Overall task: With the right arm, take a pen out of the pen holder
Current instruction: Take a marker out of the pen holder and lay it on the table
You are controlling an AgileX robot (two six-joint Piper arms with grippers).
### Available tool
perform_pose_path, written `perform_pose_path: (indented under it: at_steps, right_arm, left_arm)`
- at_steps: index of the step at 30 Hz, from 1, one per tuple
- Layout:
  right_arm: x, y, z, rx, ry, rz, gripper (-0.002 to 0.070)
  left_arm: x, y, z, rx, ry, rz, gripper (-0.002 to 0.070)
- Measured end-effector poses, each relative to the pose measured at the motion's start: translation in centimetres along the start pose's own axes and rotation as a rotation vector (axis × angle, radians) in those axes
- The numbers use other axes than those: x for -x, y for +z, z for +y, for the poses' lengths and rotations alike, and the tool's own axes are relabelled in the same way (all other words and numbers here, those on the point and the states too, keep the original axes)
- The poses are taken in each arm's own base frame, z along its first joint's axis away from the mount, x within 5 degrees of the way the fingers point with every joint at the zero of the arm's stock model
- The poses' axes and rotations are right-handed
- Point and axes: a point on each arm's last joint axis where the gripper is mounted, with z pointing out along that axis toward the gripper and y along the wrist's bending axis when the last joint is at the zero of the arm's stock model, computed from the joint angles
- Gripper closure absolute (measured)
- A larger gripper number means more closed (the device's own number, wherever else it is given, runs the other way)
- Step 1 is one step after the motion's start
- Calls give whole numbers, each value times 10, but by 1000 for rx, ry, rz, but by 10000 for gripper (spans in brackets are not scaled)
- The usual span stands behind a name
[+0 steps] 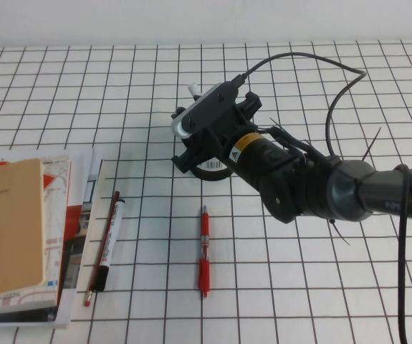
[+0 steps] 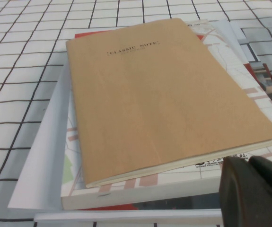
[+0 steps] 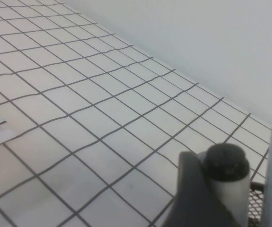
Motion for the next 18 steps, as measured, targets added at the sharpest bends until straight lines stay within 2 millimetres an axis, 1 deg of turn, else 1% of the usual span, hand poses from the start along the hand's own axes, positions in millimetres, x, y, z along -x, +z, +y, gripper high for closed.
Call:
perform_pose_path:
  at_steps: [2,5,15,16,18]
  right_arm:
    - [2,0,0,-1,0,-3,335]
    - [1,-1,0,4,0,11,371]
    - [0,-1,0,11,-2,29,538]
    - [1,-1,-1,7,-1,24,549]
    - [1,-1,-1,7,-1,22,549]
  left_arm:
    - [0,0,0,0,0,0,679]
    - [0,0,0,0,0,0,679]
    - [0,0,0,0,0,0,679]
    - [0,0,0,0,0,0,679]
    - [0,0,0,0,0,0,679]
